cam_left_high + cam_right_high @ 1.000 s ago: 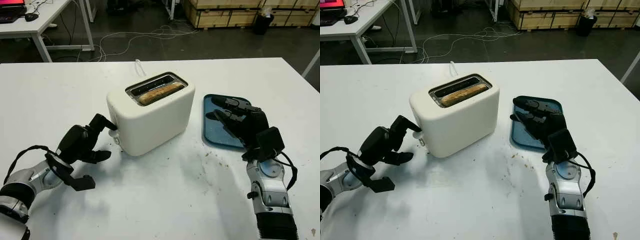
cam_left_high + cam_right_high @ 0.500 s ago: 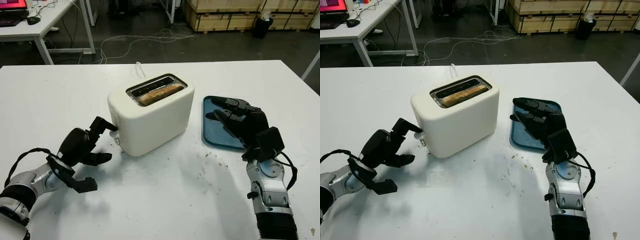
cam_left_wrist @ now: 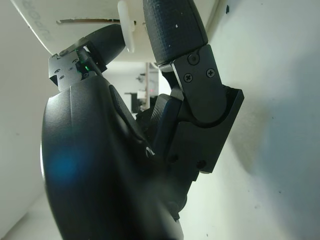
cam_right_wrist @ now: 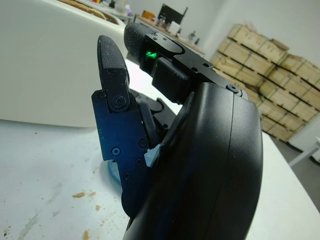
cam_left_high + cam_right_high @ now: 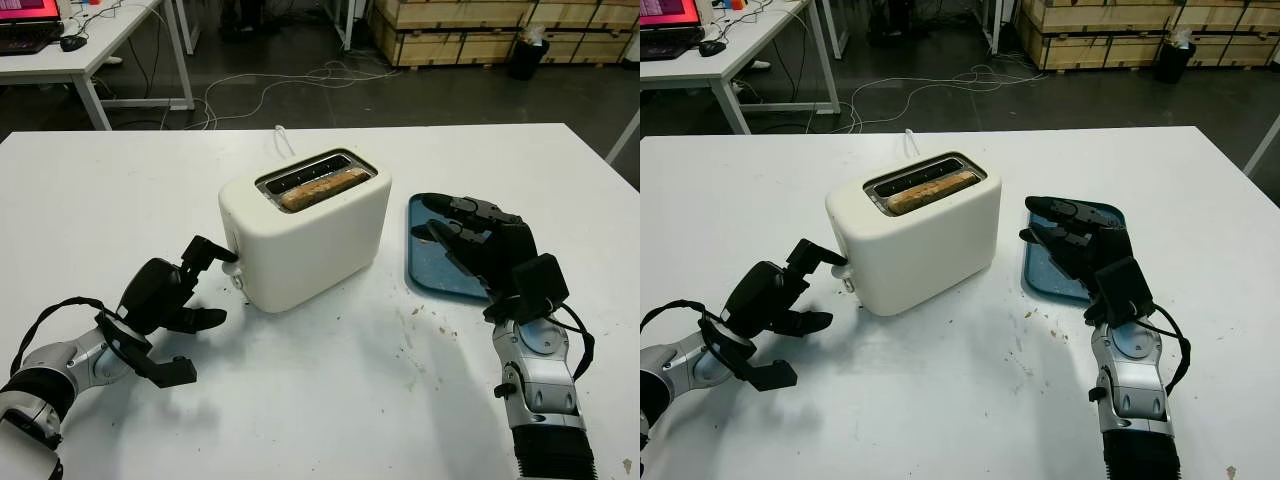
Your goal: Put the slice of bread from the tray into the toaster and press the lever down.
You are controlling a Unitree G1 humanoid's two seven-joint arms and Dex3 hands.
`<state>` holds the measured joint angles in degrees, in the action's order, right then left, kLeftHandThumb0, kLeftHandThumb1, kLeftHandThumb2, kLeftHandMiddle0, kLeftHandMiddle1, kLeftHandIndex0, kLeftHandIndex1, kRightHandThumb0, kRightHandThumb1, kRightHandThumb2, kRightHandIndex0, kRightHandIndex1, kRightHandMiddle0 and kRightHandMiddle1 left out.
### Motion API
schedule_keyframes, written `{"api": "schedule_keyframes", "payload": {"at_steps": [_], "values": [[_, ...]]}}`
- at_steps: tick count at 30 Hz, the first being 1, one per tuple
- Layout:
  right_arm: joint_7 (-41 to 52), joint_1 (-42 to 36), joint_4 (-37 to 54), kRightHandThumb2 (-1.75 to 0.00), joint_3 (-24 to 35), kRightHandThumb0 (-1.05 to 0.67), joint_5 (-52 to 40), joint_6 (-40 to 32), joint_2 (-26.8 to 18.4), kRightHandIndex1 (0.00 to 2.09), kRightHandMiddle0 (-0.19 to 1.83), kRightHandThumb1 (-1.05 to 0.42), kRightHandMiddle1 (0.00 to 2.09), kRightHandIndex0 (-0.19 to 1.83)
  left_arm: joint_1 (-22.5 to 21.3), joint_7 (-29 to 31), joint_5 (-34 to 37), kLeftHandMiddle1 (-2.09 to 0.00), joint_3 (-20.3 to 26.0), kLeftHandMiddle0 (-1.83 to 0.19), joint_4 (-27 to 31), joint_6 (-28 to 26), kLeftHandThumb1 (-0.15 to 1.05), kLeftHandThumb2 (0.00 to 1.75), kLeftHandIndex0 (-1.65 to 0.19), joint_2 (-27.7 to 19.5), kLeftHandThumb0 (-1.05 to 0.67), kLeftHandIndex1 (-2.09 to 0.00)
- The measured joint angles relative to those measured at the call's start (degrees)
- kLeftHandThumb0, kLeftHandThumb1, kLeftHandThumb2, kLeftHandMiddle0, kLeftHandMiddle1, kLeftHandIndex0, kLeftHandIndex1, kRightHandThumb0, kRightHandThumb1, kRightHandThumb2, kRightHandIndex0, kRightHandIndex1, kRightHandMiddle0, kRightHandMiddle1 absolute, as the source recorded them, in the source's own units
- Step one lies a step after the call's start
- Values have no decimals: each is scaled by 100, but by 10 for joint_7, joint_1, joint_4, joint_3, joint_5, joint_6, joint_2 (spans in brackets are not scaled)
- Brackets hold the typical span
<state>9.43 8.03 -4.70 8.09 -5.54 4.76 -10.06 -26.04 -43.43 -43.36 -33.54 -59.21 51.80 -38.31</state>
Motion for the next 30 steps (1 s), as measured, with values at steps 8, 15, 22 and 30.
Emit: {"api": "schedule_keyframes", "payload": {"at_steps": [8,15,22,30], "values": [[1,0,0,-10,0,-51,0,0,0,53,104,-92,0,92,-2,0,0,-170,-7,-152,-4,0,92,78,-134,-1,-105,-148],[1,0,0,-10,0,-50,0,0,0,53,104,-92,0,93,-12,-11,13,-174,8,-147,-11,-3,92,100,-69,14,-105,-174],[5,0,0,-11,0,-50,0,0,0,53,103,-92,0,93,-40,-67,2,-175,47,-97,-7,-40,92,100,-19,30,-105,-175],[5,0,-1,-10,0,-52,0,0,0,54,104,-92,1,93,-51,-89,-22,-175,56,-116,-2,-69,92,103,-8,28,-104,-175]]}}
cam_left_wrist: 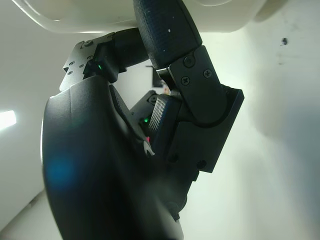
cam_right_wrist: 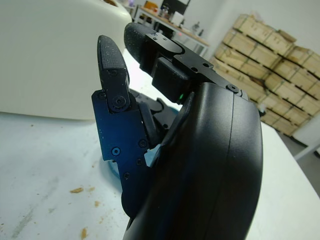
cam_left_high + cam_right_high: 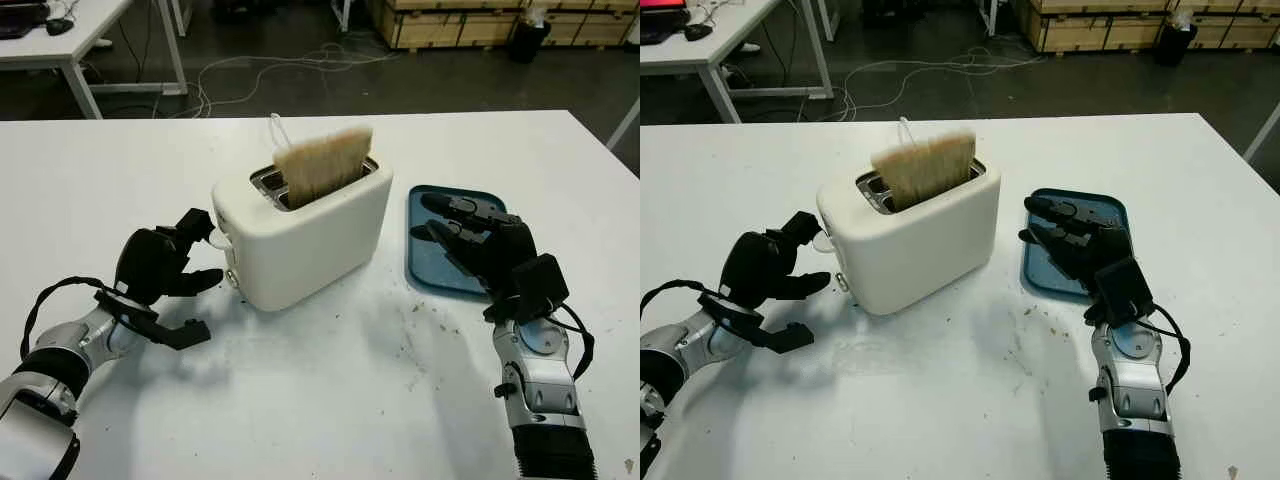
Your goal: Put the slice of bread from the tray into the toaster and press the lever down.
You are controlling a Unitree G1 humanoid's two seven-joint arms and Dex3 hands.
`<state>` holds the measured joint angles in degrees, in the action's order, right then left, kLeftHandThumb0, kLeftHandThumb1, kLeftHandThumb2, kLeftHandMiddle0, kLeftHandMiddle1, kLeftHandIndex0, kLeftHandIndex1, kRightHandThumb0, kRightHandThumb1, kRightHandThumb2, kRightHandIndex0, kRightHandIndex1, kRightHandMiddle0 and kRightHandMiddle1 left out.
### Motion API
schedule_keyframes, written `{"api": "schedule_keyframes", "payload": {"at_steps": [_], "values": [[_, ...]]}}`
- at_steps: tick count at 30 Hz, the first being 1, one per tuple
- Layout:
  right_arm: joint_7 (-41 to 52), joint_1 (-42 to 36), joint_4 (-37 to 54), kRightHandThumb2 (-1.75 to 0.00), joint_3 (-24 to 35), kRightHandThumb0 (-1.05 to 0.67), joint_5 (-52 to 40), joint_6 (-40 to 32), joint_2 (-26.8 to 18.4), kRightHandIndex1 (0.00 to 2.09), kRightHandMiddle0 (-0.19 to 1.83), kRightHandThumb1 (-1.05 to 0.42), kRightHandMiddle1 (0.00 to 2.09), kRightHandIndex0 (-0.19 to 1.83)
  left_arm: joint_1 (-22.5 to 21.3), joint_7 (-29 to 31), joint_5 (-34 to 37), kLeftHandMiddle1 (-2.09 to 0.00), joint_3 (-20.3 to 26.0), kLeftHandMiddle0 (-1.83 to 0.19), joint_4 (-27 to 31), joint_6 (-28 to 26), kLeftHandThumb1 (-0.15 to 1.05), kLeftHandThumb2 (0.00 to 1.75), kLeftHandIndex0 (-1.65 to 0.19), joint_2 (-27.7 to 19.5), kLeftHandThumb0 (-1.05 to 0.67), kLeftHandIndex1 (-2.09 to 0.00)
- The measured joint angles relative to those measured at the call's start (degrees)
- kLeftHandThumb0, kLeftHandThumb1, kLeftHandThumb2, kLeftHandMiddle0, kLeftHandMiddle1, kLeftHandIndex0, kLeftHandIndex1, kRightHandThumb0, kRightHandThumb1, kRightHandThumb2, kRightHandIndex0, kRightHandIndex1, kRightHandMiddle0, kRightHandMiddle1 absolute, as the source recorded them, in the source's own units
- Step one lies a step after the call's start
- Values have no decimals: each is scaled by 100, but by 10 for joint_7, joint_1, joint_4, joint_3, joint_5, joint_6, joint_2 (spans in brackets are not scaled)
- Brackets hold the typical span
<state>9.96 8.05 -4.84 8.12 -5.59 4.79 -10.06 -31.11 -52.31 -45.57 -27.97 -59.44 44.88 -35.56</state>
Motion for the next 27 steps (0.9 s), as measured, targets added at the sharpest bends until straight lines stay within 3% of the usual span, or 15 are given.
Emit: {"api": "schedule_keyframes", "payload": {"at_steps": [3,13,16,18,20,22,24,25,27], "values": [[0,0,-2,-11,0,-52,0,1,0,55,104,-92,1,93,0,-9,0,-175,5,-122,7,0,92,102,-8,0,-103,-175],[5,0,-3,-11,0,-53,-1,5,0,57,104,-92,0,91,11,-16,0,-175,18,-105,34,2,92,102,-1,-5,-102,-175],[5,0,-3,-11,0,-52,-1,5,0,57,104,-92,0,91,25,-28,-7,-175,24,-75,64,6,92,104,0,-18,-100,-175],[5,0,-3,-11,0,-52,-1,5,0,57,104,-92,0,90,38,-31,-8,-175,35,-66,93,5,92,107,0,-35,-100,-175],[5,0,-3,-12,0,-51,-1,6,0,58,104,-92,0,91,51,-12,-7,-175,57,-96,127,-6,92,112,0,-63,-102,-175],[6,0,-4,-12,0,-51,-1,7,0,58,104,-92,0,91,61,37,15,-175,87,-142,158,-18,92,109,-9,-94,-104,-175],[6,0,-4,-12,0,-51,-1,8,0,58,104,-92,0,90,70,123,73,-175,120,-153,184,-24,92,103,-30,-119,-105,-175],[7,0,-4,-11,0,-52,-1,8,0,58,104,-92,0,90,73,172,106,-175,136,-155,197,-29,92,98,-52,-130,-105,-175],[7,0,-4,-12,0,-52,-1,8,0,58,104,-92,0,91,78,267,166,-175,159,-157,226,-45,92,94,-78,-149,-105,-175]]}}
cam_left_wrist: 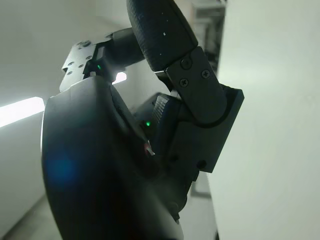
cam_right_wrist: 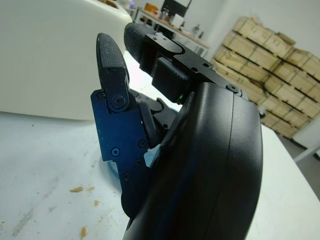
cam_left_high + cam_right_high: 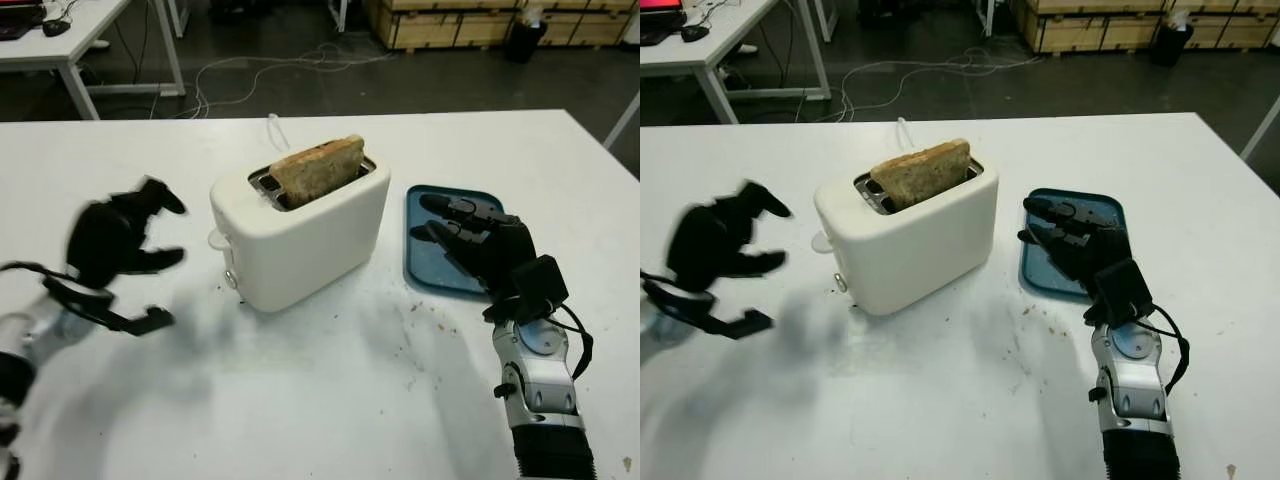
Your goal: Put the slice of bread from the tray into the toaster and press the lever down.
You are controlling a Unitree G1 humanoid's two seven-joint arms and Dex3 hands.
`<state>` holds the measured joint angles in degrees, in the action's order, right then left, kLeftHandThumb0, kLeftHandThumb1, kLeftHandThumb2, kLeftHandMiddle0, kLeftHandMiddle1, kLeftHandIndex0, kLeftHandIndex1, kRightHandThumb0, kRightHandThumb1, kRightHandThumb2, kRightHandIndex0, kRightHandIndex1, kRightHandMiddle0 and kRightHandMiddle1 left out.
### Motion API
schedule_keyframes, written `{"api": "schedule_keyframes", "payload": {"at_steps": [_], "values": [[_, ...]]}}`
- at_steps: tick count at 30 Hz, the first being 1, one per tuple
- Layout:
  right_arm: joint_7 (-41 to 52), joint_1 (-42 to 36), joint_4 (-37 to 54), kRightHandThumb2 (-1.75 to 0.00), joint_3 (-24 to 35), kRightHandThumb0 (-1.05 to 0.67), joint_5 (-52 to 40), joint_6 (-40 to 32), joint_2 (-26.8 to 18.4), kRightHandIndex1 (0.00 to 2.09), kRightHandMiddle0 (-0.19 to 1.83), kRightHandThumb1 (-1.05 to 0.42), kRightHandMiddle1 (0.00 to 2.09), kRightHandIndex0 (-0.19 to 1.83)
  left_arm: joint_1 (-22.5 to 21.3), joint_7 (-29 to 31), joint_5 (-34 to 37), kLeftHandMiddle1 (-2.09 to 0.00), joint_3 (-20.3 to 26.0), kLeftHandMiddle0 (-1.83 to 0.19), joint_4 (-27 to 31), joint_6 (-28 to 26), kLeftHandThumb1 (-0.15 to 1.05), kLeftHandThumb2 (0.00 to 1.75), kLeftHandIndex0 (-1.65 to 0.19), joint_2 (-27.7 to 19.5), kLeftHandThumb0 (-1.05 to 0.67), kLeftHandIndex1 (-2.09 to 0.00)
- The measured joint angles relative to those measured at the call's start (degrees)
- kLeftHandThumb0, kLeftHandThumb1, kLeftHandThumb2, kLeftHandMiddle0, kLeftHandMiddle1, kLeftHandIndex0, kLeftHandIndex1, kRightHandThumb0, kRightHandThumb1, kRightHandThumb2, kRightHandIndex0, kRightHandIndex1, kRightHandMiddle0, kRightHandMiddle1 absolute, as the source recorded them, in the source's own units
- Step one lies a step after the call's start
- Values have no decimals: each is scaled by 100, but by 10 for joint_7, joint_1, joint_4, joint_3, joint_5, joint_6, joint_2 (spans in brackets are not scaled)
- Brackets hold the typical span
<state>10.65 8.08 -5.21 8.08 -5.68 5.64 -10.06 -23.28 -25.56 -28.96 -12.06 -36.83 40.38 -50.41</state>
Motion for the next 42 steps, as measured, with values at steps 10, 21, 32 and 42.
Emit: {"api": "schedule_keyframes", "payload": {"at_steps": [10,21,32,42], "values": [[2,0,0,-11,0,-53,-1,1,0,59,105,-92,0,91,8,328,119,-175,73,-157,162,-86,92,84,-111,-58,-105,-175],[2,0,-1,-11,0,-52,-1,2,0,61,105,-92,0,90,-28,498,117,-175,47,-156,184,-77,92,78,-40,-40,-105,-175],[3,0,-2,-10,0,-52,-1,3,0,62,106,-92,0,90,-18,572,132,-175,55,-150,263,-118,92,85,0,-37,-105,-175],[2,0,-2,-10,-1,-51,-1,2,0,64,106,-92,0,90,14,579,155,-175,83,-153,285,-110,92,88,0,-34,-105,-175]]}}
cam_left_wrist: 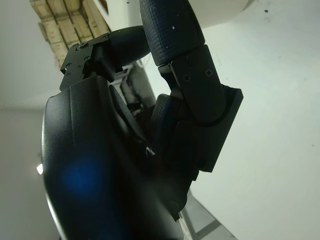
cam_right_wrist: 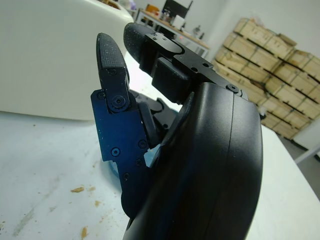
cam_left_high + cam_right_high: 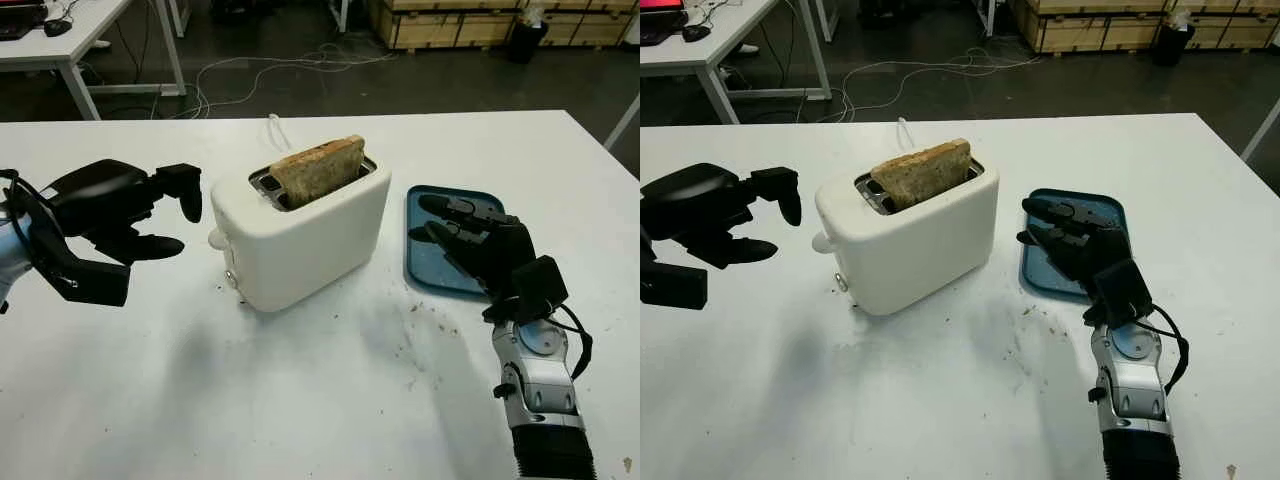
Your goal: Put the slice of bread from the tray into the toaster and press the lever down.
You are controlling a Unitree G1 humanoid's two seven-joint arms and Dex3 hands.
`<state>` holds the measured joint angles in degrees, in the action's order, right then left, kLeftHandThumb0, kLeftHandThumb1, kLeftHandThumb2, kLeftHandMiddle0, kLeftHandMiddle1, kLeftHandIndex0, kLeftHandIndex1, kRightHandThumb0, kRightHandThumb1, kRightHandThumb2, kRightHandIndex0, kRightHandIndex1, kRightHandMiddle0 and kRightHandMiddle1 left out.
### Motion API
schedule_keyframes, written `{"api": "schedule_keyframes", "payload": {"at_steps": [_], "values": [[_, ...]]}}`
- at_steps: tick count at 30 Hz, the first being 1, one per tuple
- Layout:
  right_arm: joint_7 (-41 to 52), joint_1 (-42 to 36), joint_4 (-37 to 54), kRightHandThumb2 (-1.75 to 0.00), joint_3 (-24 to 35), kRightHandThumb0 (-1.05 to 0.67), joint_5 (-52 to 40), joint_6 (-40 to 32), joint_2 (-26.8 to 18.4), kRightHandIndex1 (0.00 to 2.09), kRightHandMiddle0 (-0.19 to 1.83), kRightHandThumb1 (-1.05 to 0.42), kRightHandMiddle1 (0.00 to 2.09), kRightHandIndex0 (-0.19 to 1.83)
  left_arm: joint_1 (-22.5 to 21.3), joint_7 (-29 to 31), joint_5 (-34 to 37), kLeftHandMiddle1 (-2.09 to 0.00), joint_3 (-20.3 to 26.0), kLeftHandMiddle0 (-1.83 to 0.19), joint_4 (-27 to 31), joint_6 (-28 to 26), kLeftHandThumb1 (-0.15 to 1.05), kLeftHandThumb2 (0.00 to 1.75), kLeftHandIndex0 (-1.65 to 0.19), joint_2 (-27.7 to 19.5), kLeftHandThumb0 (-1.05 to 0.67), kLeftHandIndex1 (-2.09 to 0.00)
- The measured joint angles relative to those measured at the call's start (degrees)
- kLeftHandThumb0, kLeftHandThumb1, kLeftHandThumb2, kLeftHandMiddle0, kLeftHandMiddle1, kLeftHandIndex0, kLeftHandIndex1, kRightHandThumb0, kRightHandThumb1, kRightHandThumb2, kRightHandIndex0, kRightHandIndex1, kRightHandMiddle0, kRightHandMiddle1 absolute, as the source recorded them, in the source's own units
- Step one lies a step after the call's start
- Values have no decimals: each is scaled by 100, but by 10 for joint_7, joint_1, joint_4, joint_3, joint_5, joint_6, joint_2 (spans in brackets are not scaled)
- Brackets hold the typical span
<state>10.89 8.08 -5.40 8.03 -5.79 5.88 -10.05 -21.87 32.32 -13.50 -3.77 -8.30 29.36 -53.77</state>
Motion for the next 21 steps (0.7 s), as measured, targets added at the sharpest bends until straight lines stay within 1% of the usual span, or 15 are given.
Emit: {"api": "schedule_keyframes", "payload": {"at_steps": [4,6,9,14,19,21], "values": [[0,0,0,-10,0,-52,0,0,0,64,106,-92,0,89,4,6,0,-175,1,-156,3,0,92,87,0,1,-105,-175],[0,0,0,-10,0,-52,0,0,0,64,106,-92,0,89,7,13,7,-175,1,-156,5,1,92,83,0,2,-105,-175],[0,0,-1,-11,0,-51,0,0,0,64,106,-92,0,88,18,20,22,-175,1,-156,5,18,92,79,0,14,-105,-175],[1,0,-3,-10,1,-52,-1,0,0,65,105,-92,0,88,29,20,22,-175,0,-157,2,48,92,84,-1,24,-105,-175],[1,0,-8,-11,0,-53,0,0,0,65,106,-92,0,89,30,17,9,-175,-1,-157,-20,79,92,89,0,34,-105,-174],[1,0,-9,-11,0,-53,0,0,0,66,106,-92,0,88,30,16,6,-175,-1,-157,-27,86,92,90,0,35,-105,-168]]}}
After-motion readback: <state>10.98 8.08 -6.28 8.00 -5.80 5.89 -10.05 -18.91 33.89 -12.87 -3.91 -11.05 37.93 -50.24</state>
